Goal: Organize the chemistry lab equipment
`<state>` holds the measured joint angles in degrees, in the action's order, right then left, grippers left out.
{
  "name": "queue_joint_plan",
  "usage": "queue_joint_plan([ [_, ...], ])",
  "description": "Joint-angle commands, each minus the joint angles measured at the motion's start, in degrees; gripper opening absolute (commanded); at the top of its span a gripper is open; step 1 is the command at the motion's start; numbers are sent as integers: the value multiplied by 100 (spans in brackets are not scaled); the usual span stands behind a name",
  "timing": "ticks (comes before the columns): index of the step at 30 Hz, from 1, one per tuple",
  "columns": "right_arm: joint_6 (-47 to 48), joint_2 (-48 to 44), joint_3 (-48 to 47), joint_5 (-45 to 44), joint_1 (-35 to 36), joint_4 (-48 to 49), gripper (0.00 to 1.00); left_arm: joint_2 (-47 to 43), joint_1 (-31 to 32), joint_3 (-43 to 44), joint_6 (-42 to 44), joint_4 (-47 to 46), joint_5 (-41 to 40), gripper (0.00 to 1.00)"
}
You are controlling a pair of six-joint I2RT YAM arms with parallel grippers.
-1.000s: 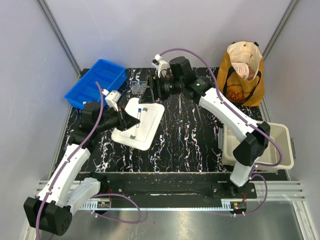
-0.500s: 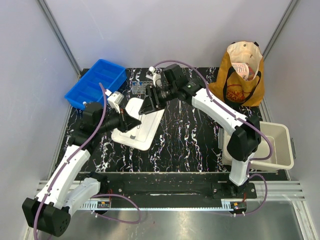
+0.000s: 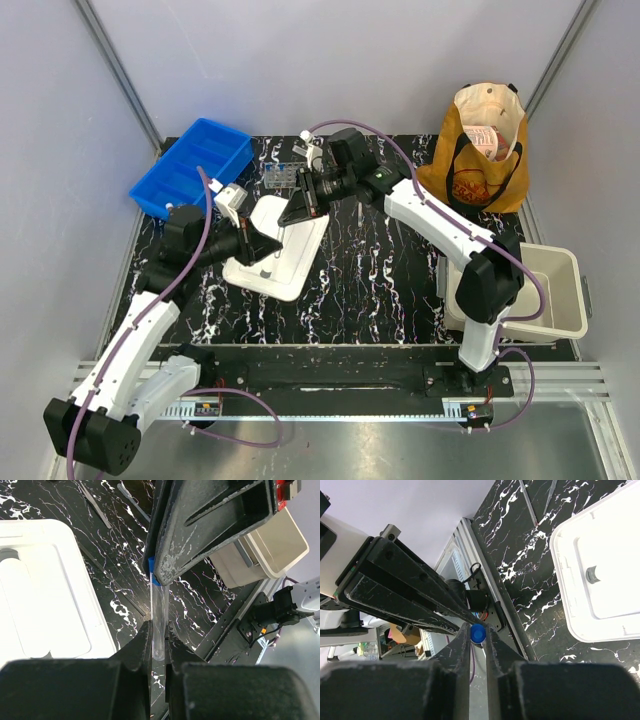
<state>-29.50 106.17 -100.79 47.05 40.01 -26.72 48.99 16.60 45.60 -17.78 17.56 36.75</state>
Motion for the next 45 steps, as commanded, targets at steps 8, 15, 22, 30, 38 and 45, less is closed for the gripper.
queue_joint_plan([
  [8,189,-553,104,-502,24,247,10,-223,27,264,82,159,-282,87],
  [15,778,-97,-853,-1381,-63,-333,15,-636,27,265,99,748,-1361,99],
  [22,1323,395,-1696,-2813,-195,-228,15,-1260,27,-104,3,1187,-2822,99],
  [30,2131,1063,-2182,-4642,-213,491,15,-1857,19,-95,-129,1671,-4316,99],
  [38,2923,1845,-2129,-5073,-222,1782,17,-2324,36,-96,-349,1900,-5151,99],
  [45,3670,2601,-2497,-5170,-222,2180,18,-2421,36,-52,-384,1988,-5424,99],
])
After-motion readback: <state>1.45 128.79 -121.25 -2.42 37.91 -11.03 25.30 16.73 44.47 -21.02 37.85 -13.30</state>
